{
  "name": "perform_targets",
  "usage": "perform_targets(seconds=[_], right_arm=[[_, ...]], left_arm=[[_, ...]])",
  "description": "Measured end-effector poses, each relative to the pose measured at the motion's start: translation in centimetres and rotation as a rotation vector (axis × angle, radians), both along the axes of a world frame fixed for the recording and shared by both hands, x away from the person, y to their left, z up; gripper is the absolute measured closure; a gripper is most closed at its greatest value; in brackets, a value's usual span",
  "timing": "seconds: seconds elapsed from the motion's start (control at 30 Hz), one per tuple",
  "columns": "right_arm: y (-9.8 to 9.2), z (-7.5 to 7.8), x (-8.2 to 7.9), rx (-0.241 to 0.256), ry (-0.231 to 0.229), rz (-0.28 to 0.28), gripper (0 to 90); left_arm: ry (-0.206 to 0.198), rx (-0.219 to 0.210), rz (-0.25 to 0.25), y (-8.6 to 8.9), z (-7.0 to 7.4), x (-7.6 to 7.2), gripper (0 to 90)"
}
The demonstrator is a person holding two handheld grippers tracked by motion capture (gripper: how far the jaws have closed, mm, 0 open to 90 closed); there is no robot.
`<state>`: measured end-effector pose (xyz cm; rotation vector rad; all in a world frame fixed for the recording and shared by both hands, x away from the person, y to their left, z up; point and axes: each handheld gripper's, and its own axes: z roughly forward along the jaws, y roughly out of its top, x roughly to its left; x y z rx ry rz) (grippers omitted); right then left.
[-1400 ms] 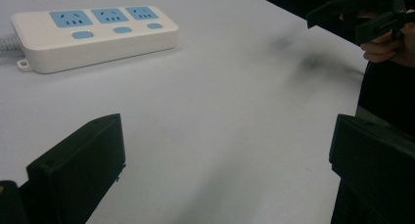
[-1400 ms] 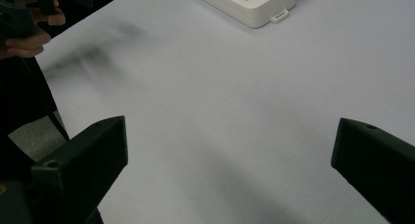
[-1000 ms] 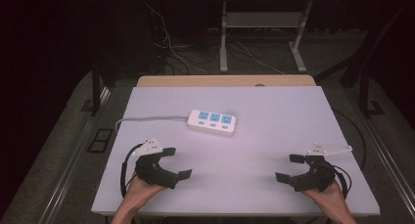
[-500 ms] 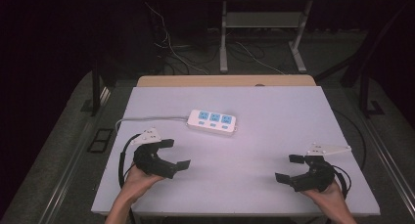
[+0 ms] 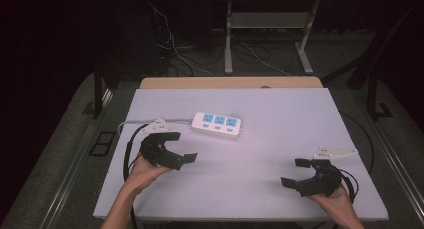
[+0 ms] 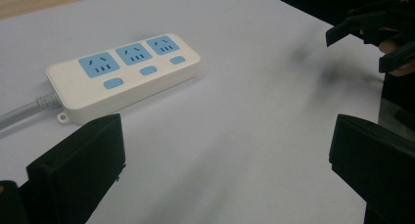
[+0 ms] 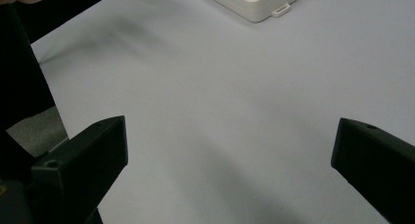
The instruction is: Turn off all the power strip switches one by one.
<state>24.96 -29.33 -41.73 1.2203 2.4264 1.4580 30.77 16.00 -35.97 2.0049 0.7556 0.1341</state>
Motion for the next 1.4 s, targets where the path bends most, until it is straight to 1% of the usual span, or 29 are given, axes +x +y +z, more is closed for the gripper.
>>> perform_targets(seconds=[0.23, 0.53, 0.6, 0.9, 1.0, 1.07, 1.17, 1.23, 1.4], right_arm=[[0.0, 0.0, 0.0, -0.004, -0.002, 0.002, 0.1], [0.0, -0.1, 0.0, -0.002, -0.005, 0.001, 0.1], [0.0, -0.1, 0.0, -0.002, -0.004, 0.0, 0.1], [-0.1, -0.2, 0.0, -0.002, -0.006, 0.0, 0.1], [-0.1, -0.2, 0.0, -0.003, -0.008, 0.0, 0.1], [-0.1, -0.2, 0.0, -0.003, -0.007, 0.0, 0.1], [-0.1, -0.2, 0.0, -0.004, -0.008, 0.001, 0.1], [-0.1, -0.2, 0.0, -0.004, -0.009, 0.001, 0.1], [-0.1, -0.3, 0.0, -0.007, -0.008, 0.002, 0.1]], left_arm=[[0.0, 0.025, -0.013, -0.8, 0.7, 1.1, 0.0], [-0.007, 0.071, -0.033, -1.7, 1.5, 2.4, 0.0], [-0.007, 0.072, -0.035, -1.9, 1.6, 2.7, 0.0], [-0.001, 0.104, -0.05, -2.6, 2.1, 4.1, 0.0], [-0.004, 0.131, -0.062, -2.9, 2.3, 4.6, 0.0], [-0.002, 0.135, -0.06, -3.1, 2.4, 4.9, 0.0], [-0.003, 0.154, -0.06, -3.2, 2.6, 5.3, 0.0], [-0.002, 0.154, -0.057, -3.2, 2.7, 5.6, 0.0], [0.005, 0.174, -0.059, -3.5, 2.8, 6.5, 0.0]])
